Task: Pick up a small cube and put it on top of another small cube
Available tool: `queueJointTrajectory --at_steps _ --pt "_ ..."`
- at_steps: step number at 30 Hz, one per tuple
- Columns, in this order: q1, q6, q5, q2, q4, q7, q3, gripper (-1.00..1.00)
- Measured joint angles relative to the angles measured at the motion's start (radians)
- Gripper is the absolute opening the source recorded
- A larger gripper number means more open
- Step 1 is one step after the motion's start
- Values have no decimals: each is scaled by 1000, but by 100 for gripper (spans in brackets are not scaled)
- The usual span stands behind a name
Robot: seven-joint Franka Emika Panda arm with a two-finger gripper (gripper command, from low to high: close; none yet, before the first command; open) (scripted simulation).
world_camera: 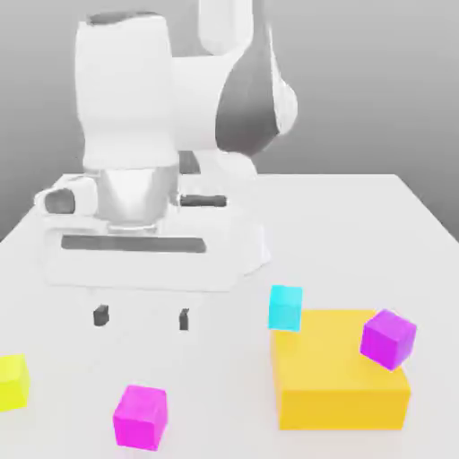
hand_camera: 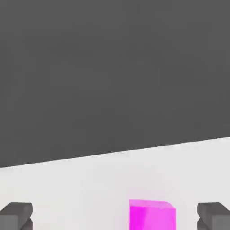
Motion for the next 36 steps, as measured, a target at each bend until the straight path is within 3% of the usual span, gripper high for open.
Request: queueJointTrajectory --at_steps 8,9,16,21,25,32,36 --pt "-51 175 51 289 -7 -53 29 0" --pt "-63 202 64 324 -1 -62 43 -100" --pt "-67 209 64 333 0 -62 48 -100" --pt "-37 85 -1 177 -29 -15 9 -100" --pt "60 -23 -12 56 -43 -47 108 -100" --pt "380 -252 -43 -191 -56 -126 296 -100" --pt "405 -156 -75 -126 -86 -117 326 -100"
